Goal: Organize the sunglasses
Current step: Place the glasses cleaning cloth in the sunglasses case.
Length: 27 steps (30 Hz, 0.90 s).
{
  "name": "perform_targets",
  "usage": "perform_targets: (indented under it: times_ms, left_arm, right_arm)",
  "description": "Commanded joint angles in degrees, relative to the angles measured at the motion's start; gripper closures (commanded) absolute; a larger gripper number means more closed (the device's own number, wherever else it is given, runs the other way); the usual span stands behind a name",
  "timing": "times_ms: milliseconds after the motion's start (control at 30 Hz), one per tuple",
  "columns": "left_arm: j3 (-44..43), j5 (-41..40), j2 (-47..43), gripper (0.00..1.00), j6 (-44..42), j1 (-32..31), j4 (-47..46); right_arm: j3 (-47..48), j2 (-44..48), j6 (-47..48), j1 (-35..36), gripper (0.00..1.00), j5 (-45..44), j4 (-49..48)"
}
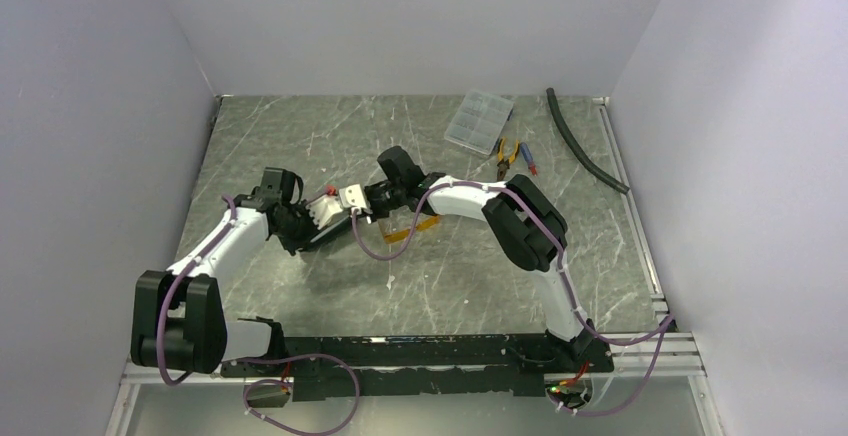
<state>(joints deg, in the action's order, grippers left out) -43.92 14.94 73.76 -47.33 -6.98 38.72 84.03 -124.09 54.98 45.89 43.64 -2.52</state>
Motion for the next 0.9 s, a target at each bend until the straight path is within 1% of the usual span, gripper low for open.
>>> perform_targets:
  times_ms: [0,133,300,400,533,867]
  left_arm:
    - [0.17,1.16,0.73,0.97,-1.03,0.30,1.55]
    - [0.58,0.40,0.91,0.97,-1.40,0.30,0.33]
    - [-0.17,1.42,1.97,0.97,-1.19,0.30,0.32]
    - [-0.13,2.03,2.00,0.97,-1.48,0.26,0.22]
    - [0.28,2.62,1.77,0.97,-1.79,0.30,-0.06]
    - [0.81,3.41,2.49,0.96,-3.02,0.25,-0.68]
  right_arm:
    - [2.39,-1.07,2.07,-0.45,1.00,-0.43,4.91]
    - [2.34,-0.81,2.43,-0.45,0.94,-0.15,5.27]
    - [4.76,-1.99,2.52,-0.47,0.88,0.59,8.20]
    - [4.64,-1.84,2.48,-0.54,0.84,1.15,8.24]
    - [3.93,-0.80,2.14,-0.54,0.82,2.80,8.19]
    - [-1.82,4.97,-4.78,-1.28,0.81,7.96,-0.51]
